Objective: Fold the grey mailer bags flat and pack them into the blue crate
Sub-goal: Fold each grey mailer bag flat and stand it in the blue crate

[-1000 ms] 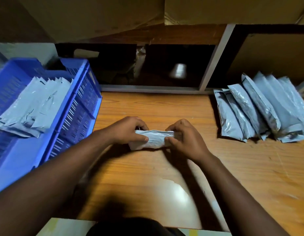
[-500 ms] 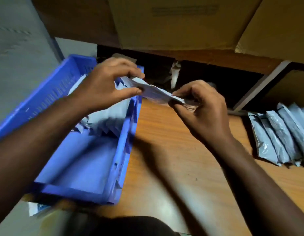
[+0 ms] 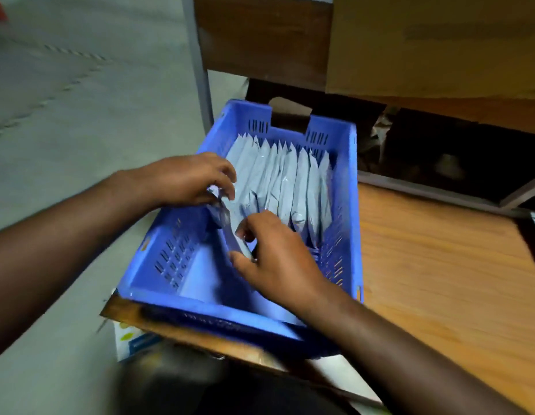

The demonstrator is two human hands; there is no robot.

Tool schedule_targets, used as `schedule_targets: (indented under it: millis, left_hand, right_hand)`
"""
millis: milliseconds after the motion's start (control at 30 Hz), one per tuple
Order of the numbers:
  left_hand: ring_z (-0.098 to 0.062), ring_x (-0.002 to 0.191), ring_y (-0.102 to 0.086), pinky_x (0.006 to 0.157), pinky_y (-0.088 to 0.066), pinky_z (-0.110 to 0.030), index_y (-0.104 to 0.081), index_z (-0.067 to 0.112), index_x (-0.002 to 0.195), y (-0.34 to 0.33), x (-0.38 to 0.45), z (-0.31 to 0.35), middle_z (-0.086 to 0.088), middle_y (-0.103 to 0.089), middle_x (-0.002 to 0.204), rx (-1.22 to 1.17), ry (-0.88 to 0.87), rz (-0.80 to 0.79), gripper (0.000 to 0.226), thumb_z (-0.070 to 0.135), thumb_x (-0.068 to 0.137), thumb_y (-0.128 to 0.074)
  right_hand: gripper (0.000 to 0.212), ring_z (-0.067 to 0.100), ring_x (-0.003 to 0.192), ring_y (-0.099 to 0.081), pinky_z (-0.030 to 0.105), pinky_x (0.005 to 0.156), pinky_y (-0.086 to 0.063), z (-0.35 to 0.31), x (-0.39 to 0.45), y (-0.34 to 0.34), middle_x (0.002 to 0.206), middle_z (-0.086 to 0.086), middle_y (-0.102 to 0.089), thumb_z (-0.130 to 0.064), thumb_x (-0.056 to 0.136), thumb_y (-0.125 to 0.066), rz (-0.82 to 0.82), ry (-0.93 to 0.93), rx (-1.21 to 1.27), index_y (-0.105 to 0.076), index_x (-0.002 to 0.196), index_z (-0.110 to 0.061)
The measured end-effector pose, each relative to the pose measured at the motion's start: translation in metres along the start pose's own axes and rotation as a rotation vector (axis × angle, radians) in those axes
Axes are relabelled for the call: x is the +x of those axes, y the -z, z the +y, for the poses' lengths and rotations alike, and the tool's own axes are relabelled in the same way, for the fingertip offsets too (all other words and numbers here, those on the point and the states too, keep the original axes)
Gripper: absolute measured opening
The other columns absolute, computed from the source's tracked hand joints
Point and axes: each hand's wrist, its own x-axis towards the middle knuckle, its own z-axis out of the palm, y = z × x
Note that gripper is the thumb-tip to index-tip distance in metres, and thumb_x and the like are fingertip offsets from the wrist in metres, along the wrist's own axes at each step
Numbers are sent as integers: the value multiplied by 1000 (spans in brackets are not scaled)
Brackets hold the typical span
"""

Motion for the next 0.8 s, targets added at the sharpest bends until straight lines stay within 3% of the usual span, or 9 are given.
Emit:
schedule_targets:
  millis: [100, 233, 300, 367, 433, 500, 600, 700, 800]
  left_hand:
    - [-22, 111, -56, 70, -57, -44, -74, 31, 106, -11, 0, -7, 4, -60, 114, 155, -28, -98, 30, 12, 82, -78]
    - [-16, 116, -53, 69, -48, -32, -67, 34, 115, -17, 10, -5, 7, -53, 120, 327, 21, -381, 28, 16, 93, -63]
    - [-17, 112, -56, 64, -41, -31, -65, 34, 114, -21, 14, -5, 9, -52, 118, 402, 35, -428, 29, 15, 92, -61]
    - [-19, 109, -58, 64, -42, -31, -64, 34, 112, -25, 15, -8, 10, -53, 116, 437, 63, -446, 30, 13, 91, -61]
    - [-22, 110, -61, 73, -50, -33, -64, 36, 116, -25, 15, -9, 9, -58, 121, 432, 92, -474, 36, 13, 89, -62]
    - [-25, 118, -61, 95, -51, -36, -64, 39, 126, -27, 16, -8, 6, -64, 126, 466, 110, -519, 44, 15, 89, -62]
    - [-24, 136, -51, 126, -19, -43, -63, 41, 132, -30, 17, -5, 4, -67, 130, 537, 130, -615, 44, 28, 90, -66]
    - [-19, 129, -56, 126, -4, -51, -66, 38, 125, -33, 15, -2, 7, -70, 120, 603, 132, -679, 47, 53, 81, -74]
    - [-19, 122, -59, 125, -3, -56, -67, 34, 121, -37, 13, 7, 6, -68, 114, 652, 126, -654, 35, 42, 87, -70]
  right_hand:
    - [31, 22, 83, -58, 42, 80, -50, -12, 14, -20, 104, 1, -58, -33, 85, -77, -119, -77, 66, -56, 102, -20]
    - [35, 22, 91, -61, 39, 86, -49, -23, 33, -38, 111, 5, -65, -31, 86, -81, -255, -136, 136, -61, 108, -11]
    - [34, 22, 98, -67, 36, 93, -51, -23, 38, -49, 115, 5, -70, -35, 90, -78, -358, -204, 206, -67, 112, -12]
    - [34, 23, 107, -67, 34, 96, -48, -21, 45, -54, 118, 8, -73, -37, 96, -69, -443, -204, 124, -72, 115, -9]
    - [43, 27, 116, -63, 35, 99, -46, -15, 53, -56, 126, 13, -70, -37, 98, -67, -531, -208, 22, -69, 122, -2]
    - [57, 31, 113, -65, 36, 94, -52, -5, 62, -63, 126, 21, -69, -38, 93, -74, -651, -283, 6, -63, 129, 5]
    - [65, 28, 86, -67, 33, 72, -52, -2, 71, -77, 110, 29, -71, -37, 85, -84, -755, -344, 20, -59, 122, 10]
    - [75, 34, 103, -68, 40, 87, -57, 0, 72, -92, 116, 24, -69, -37, 78, -90, -743, -368, 21, -47, 126, 2]
    - [95, 35, 106, -68, 54, 92, -58, 7, 70, -103, 117, 20, -68, -43, 59, -98, -715, -407, 145, -43, 127, -5]
